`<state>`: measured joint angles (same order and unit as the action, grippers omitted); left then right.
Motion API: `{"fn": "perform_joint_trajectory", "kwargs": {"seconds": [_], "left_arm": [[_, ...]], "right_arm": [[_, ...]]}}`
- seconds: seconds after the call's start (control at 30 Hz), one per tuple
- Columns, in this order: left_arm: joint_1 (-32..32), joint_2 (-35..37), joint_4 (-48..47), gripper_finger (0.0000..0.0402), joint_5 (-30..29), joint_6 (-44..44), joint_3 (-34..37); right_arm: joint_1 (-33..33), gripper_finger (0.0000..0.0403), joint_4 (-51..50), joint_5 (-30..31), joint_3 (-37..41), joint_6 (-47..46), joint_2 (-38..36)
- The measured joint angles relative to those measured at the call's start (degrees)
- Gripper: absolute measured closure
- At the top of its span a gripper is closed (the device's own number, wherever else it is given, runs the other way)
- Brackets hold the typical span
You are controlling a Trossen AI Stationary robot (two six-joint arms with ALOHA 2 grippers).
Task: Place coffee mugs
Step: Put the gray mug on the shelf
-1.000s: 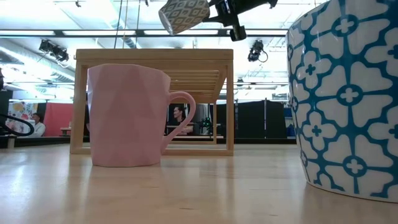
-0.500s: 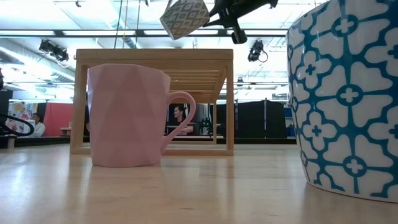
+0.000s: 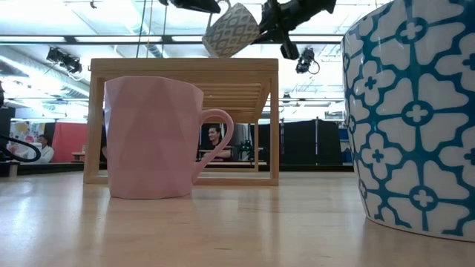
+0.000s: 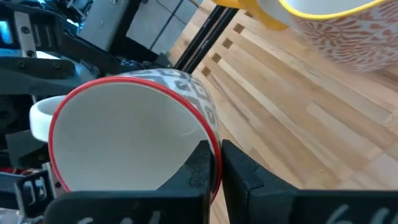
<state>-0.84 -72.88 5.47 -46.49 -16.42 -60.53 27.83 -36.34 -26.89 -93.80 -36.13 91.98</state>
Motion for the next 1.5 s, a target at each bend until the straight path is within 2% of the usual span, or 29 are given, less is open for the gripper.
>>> {"fn": "perform_joint_trajectory", "kwargs": {"seconds": [0.2, 0.43, 0.73, 0.97, 1.27, 1.5], "left_arm": [[-0.01, 0.0, -3.94, 0.0306, 1.43, 3.54, 0.0], [-0.09, -0.11, -5.52, 0.0305, 2.02, 3.49, 0.07], [-1.93, 0.09, -5.32, 0.0305, 0.14, 3.31, 0.07], [-3.36, 0.09, -7.48, 0.0305, -2.47, 3.12, 0.07], [-3.93, 0.07, -14.8, 0.0305, -2.5, 3.39, 0.07], [-3.89, 0.02, -15.95, 0.0305, -2.44, 3.4, 0.07]], "right_arm": [[0.16, 0.038, -1.82, -0.58, 0.0, 1.83, -0.02], [0.26, 0.038, -4.5, 0.37, -0.07, 7.17, -0.06], [2.52, 0.038, -7.51, 0.6, -0.34, 12.39, -0.09], [3.04, 0.038, -15.65, 7.78, -4.63, 17.28, -0.15], [3.0, 0.038, -16.35, 10.24, -7.68, 18.36, -0.11], [1.37, 0.038, -16.11, 10.95, -11.97, 18.5, 2.21]]}}
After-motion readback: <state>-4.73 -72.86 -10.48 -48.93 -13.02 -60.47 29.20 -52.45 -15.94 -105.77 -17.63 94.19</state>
